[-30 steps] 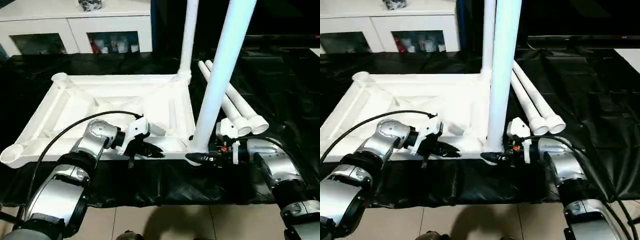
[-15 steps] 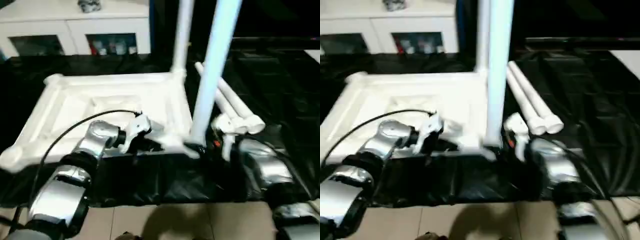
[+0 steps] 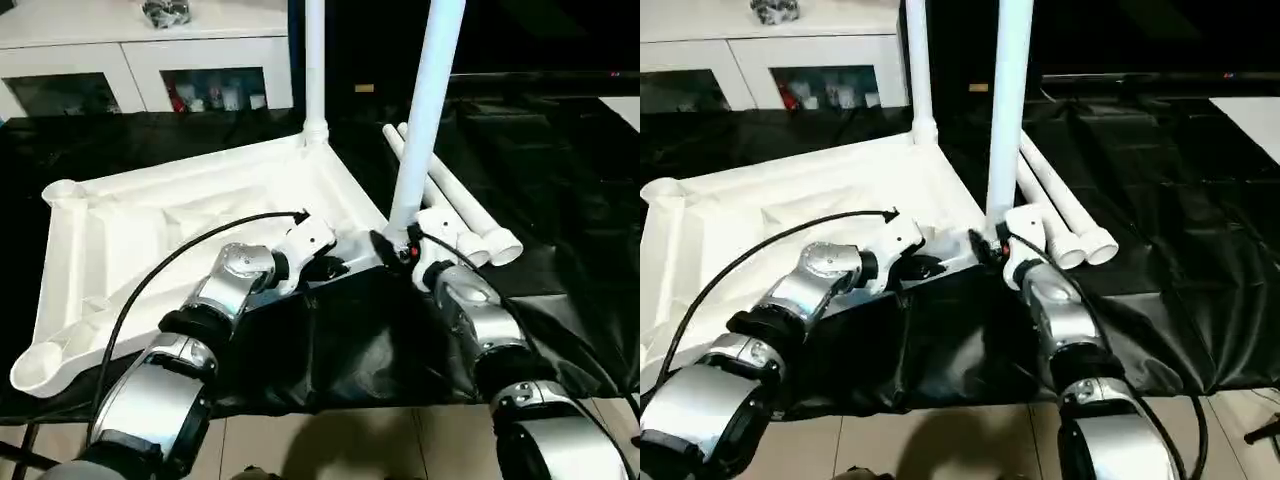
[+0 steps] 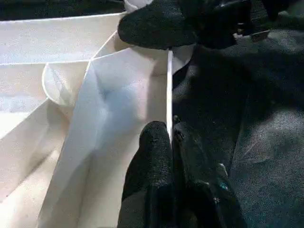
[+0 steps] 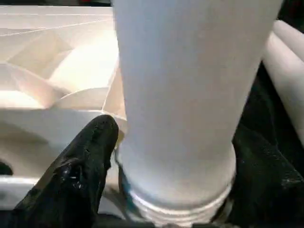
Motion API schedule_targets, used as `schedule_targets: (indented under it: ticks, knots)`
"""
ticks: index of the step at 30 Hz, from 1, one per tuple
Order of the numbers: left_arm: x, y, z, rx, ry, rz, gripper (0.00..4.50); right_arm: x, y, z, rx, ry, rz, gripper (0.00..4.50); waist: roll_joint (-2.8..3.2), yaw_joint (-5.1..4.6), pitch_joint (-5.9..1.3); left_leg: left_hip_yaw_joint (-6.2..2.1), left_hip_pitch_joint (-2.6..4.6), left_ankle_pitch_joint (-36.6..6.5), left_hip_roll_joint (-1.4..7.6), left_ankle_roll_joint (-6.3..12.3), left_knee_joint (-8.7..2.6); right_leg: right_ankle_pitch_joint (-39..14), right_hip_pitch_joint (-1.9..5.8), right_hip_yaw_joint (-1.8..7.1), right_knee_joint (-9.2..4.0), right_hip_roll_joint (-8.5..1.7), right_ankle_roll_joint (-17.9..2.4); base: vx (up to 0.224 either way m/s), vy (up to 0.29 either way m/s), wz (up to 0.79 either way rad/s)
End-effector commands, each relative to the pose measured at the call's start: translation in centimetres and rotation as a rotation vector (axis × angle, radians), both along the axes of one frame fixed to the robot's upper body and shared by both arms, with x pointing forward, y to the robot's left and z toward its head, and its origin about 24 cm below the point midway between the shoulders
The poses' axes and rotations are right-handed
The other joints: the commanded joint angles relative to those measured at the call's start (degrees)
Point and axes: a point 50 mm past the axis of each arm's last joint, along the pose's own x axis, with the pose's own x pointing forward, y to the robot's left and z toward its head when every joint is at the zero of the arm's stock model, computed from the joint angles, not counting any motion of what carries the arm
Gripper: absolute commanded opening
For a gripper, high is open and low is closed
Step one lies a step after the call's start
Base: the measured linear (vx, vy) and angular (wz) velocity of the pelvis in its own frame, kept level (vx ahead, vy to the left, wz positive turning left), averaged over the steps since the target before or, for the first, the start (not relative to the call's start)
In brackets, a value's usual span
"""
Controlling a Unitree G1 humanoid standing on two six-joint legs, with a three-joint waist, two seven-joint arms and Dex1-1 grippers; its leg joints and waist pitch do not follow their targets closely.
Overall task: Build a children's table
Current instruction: Rotate leg to tighten
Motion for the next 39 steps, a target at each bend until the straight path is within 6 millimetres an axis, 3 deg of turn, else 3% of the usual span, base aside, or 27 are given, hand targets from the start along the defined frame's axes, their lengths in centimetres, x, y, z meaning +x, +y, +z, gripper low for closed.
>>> schedule_targets:
  ticks: [1,9,15,19,22,27,31,35,37,39]
  knots:
    - [-0.6,-0.6,0.1,-0.026,-0.013,-0.097,0.00,-1.0,1.8,-0.7,-0.009,0.014,0.183,3.91,-1.04,0.14,-3.69,-1.65,0.83,-13.5,3.33,4.64,-4.19,-15.3,2.58,2.38,-4.42,-3.87,-12.6,0.000,0.000,0.00]
    - [-1.2,1.9,0.6,0.012,0.029,-0.270,0.00,-2.4,-1.7,-0.1,-0.067,0.028,0.474,3.91,-0.98,0.89,-3.83,-1.34,0.87,-11.6,3.66,6.66,-3.80,-10.8,2.66,2.23,-3.72,-3.70,-14.8,0.000,0.000,0.00]
    - [-1.2,2.9,1.3,0.007,0.066,-0.352,0.00,-3.8,-3.5,0.6,-0.097,0.077,0.702,3.91,-0.96,1.58,-3.79,-1.40,0.94,-12.3,3.75,6.46,-3.80,-11.4,2.77,2.31,-3.76,-3.86,-15.1,0.000,0.000,0.00]
    - [-1.3,3.3,1.6,0.013,0.084,-0.400,0.00,-4.3,-3.7,0.9,-0.093,0.116,0.796,3.63,-0.67,1.73,-3.80,-1.50,1.00,-12.3,3.69,6.06,-3.86,-11.7,2.78,2.23,-3.78,-3.83,-15.4,0.000,0.000,0.00]
    - [-1.4,3.4,1.6,0.018,0.088,-0.418,0.00,-4.5,-3.7,1.0,-0.101,0.124,0.828,3.29,-0.77,1.91,-3.92,-1.49,1.04,-11.8,3.83,6.16,-3.82,-9.9,2.69,2.27,-3.56,-3.82,-15.9,0.000,0.000,0.00]
    - [-1.4,3.6,1.6,0.022,0.094,-0.427,0.00,-4.5,-3.3,1.0,-0.091,0.130,0.840,2.85,-0.72,2.30,-3.88,-1.49,1.17,-12.0,3.89,5.56,-3.88,-10.4,2.67,2.29,-3.59,-3.92,-15.9,0.000,0.000,0.00]
    - [-1.3,3.6,1.6,0.011,0.092,-0.403,0.00,-4.5,-3.1,0.8,-0.069,0.132,0.814,2.75,-0.71,2.29,-3.87,-1.52,1.14,-12.1,3.85,5.26,-3.92,-10.2,2.69,2.26,-3.56,-3.87,-15.8,0.000,0.000,0.00]
    - [-0.5,2.7,1.9,-0.075,0.084,-0.266,0.00,-3.6,-2.5,-0.2,-0.076,0.119,0.612,2.73,-0.51,2.20,-3.75,-1.50,1.32,-13.0,3.90,3.90,-4.07,-12.3,2.40,2.31,-3.71,-3.92,-15.5,0.000,0.000,0.00]
    - [-0.1,2.1,1.7,-0.073,0.077,-0.192,0.00,-3.1,-2.0,-0.9,-0.093,0.120,0.489,2.72,-0.56,1.70,-3.65,-1.71,1.30,-14.6,3.72,2.27,-4.28,-15.6,2.38,2.31,-4.03,-4.02,-14.6,0.000,0.000,0.00]
    - [0.3,1.5,1.7,-0.090,0.072,-0.129,0.00,-2.5,-1.5,-1.4,-0.085,0.134,0.362,2.72,-0.47,1.26,-3.67,-1.68,1.42,-15.2,3.61,1.78,-4.31,-15.7,2.30,2.34,-4.16,-3.82,-14.3,0.000,0.000,0.00]
